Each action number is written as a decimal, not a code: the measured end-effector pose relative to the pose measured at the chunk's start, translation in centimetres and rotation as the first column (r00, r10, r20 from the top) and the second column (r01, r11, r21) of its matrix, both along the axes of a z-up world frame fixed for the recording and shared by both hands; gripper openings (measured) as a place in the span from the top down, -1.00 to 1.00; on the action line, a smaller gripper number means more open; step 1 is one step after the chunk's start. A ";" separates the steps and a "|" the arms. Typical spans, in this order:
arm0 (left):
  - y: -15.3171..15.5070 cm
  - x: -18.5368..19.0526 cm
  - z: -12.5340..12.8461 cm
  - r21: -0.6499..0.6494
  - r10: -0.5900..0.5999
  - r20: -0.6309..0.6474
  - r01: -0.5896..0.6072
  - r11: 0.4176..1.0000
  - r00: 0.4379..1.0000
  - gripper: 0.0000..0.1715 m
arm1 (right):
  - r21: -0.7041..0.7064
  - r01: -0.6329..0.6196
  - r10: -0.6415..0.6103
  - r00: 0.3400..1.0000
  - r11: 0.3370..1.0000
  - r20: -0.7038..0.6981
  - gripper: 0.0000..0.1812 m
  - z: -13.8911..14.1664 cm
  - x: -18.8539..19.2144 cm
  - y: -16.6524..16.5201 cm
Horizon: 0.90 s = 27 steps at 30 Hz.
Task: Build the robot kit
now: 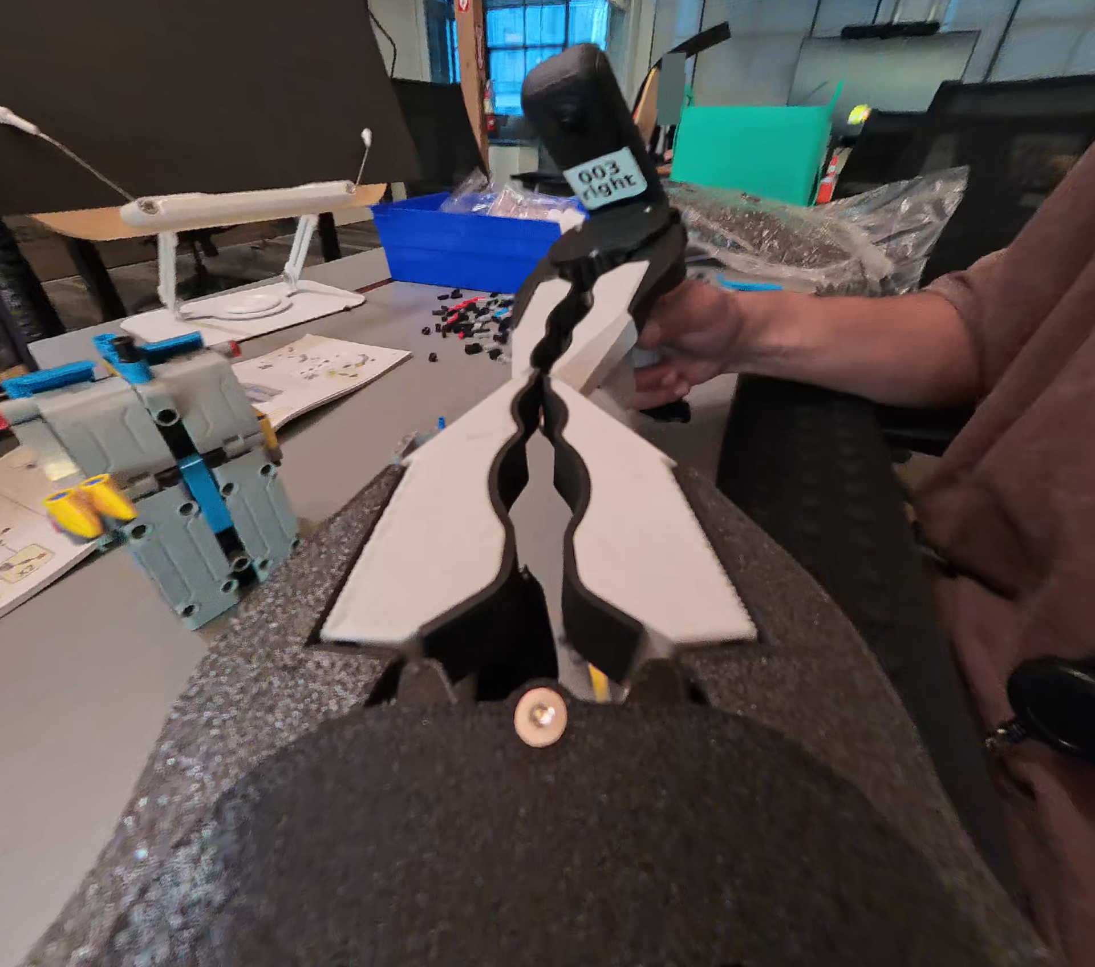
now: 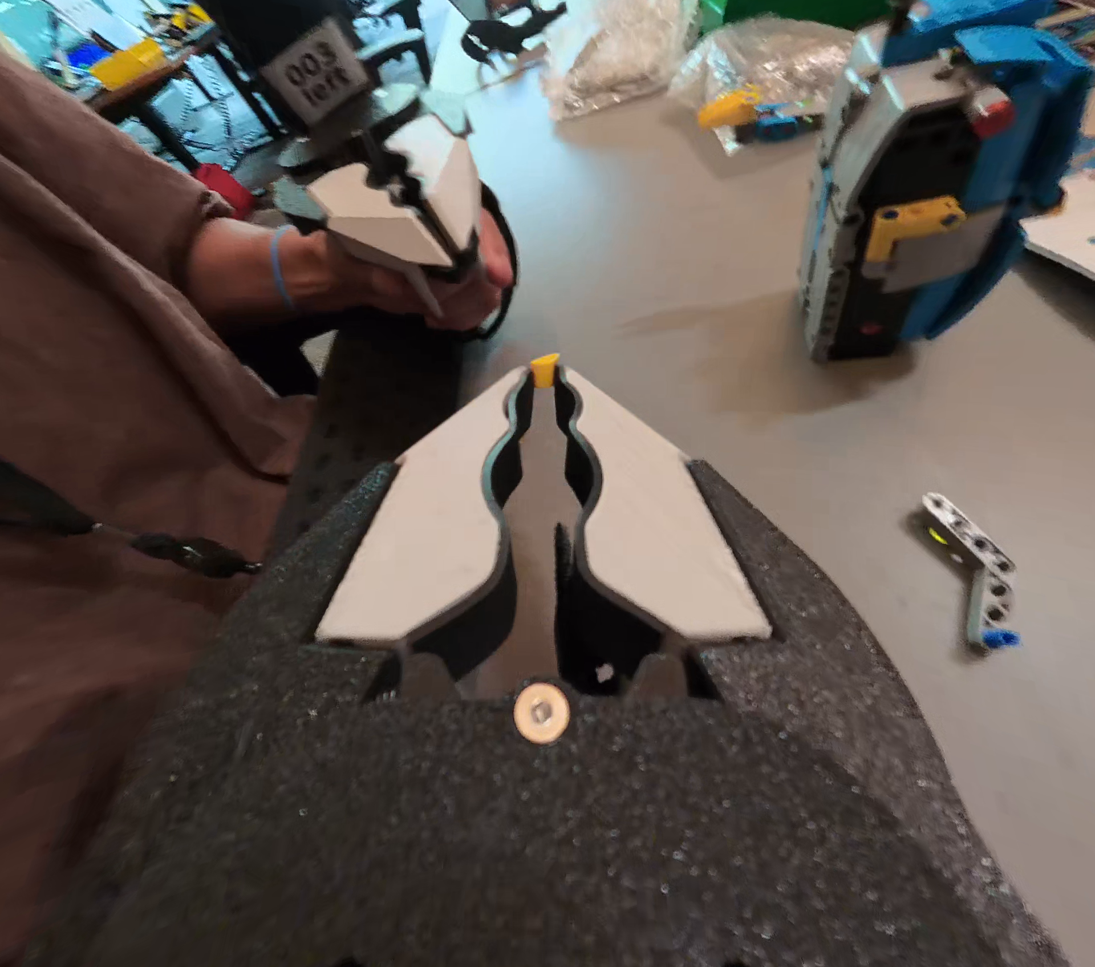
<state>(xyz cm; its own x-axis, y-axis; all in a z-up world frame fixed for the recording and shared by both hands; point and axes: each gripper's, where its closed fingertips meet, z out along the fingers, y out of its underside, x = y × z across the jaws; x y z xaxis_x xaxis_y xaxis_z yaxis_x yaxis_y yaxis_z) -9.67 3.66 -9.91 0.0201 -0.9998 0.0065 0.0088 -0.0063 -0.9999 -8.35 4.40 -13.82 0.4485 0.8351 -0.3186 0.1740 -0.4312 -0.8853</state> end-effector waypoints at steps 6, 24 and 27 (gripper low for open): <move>3.5 -0.7 -3.6 0.051 0.166 -0.221 -0.159 0.986 0.961 1.00 | -0.022 0.075 -0.068 0.973 0.997 0.221 0.92 -4.1 2.5 1.3; 1.2 -9.8 -8.2 -0.043 -0.052 -0.642 0.032 0.999 0.765 0.84 | 0.029 0.001 -0.012 0.922 1.000 0.386 0.71 -5.8 1.2 0.4; 0.5 -10.2 -8.0 -0.061 -0.056 -0.633 0.022 0.998 0.772 0.84 | 0.080 -0.163 0.136 0.952 0.983 0.274 0.72 -3.2 -5.0 -1.4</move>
